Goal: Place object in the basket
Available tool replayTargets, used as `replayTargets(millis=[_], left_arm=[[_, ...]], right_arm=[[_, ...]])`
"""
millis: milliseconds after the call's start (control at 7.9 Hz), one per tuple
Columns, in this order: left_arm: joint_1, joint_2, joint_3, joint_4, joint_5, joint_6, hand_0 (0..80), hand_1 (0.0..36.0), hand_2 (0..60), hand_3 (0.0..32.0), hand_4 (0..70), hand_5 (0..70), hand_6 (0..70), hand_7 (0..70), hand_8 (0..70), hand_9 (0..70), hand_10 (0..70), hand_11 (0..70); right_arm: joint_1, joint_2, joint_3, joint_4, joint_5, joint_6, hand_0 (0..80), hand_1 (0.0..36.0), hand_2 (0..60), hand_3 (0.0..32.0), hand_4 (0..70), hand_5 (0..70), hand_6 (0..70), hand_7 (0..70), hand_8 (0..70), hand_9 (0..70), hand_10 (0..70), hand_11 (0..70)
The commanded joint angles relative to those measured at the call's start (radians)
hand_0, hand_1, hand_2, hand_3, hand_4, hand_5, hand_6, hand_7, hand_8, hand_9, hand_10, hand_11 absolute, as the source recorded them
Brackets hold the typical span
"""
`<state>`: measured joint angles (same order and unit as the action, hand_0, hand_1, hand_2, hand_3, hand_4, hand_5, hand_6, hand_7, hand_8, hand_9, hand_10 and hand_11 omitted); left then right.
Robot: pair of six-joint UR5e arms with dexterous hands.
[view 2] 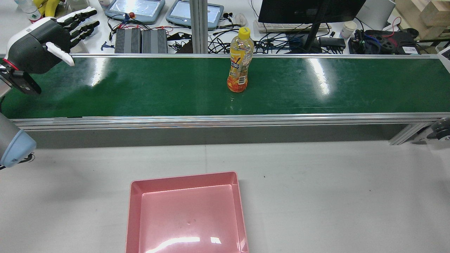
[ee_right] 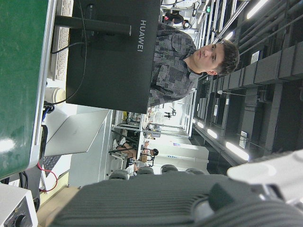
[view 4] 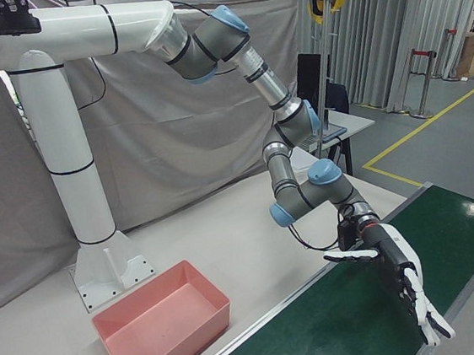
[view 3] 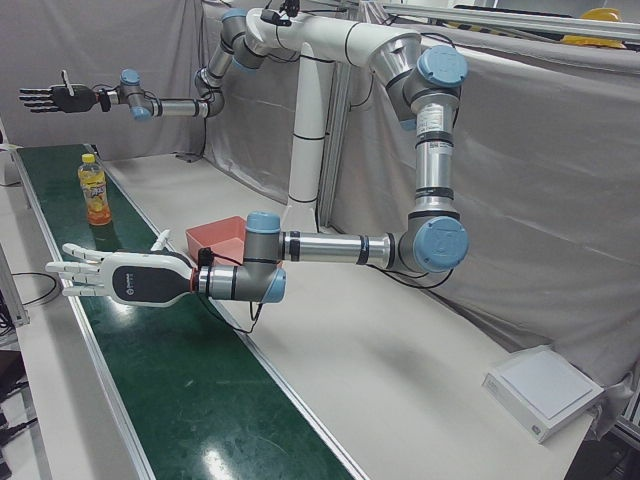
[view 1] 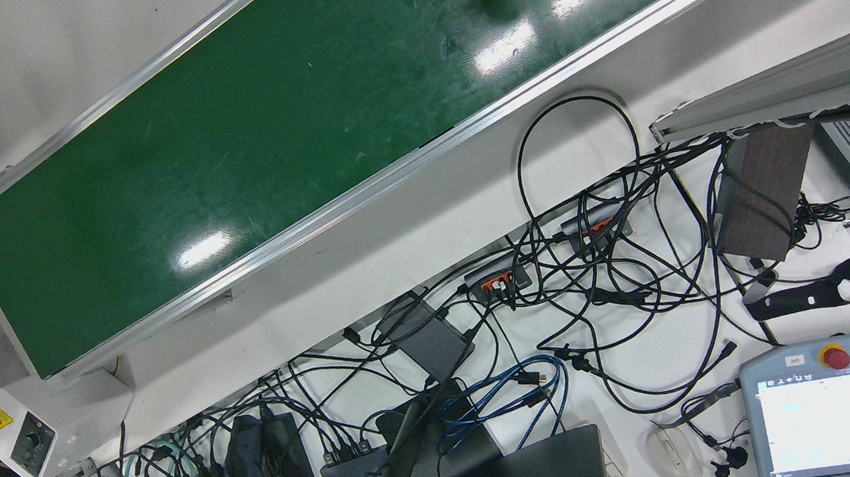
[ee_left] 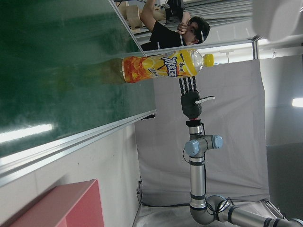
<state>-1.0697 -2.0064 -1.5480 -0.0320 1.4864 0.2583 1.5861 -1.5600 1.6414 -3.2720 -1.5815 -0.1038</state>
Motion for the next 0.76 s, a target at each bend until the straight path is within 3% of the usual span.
replayTargets(millis=[0,633], left_arm=[[0.0,0.001,0.0,0.0,0.0,0.001,64.0,4.3,0.0,1.8,13.2,14.4,0.0,1.6,7.7,10.1,1.6,4.0],[0.0,0.002,0.0,0.0,0.0,-0.001,63.1,3.9,0.0,1.6,13.3,14.0,0.0,1.5,7.4,9.7,1.4,3.6]], right_arm=[[0.0,0.0,0.0,0.0,0.0,-0.001,0.0,0.0,0.0,0.0,0.0,0.0,0.0,0.0,0.0,0.0,0.0,0.0],[0.0,0.0,0.0,0.0,0.0,-0.001,0.0,0.0,0.0,0.0,0.0,0.0,0.0,0.0,0.0,0.0,0.0,0.0]])
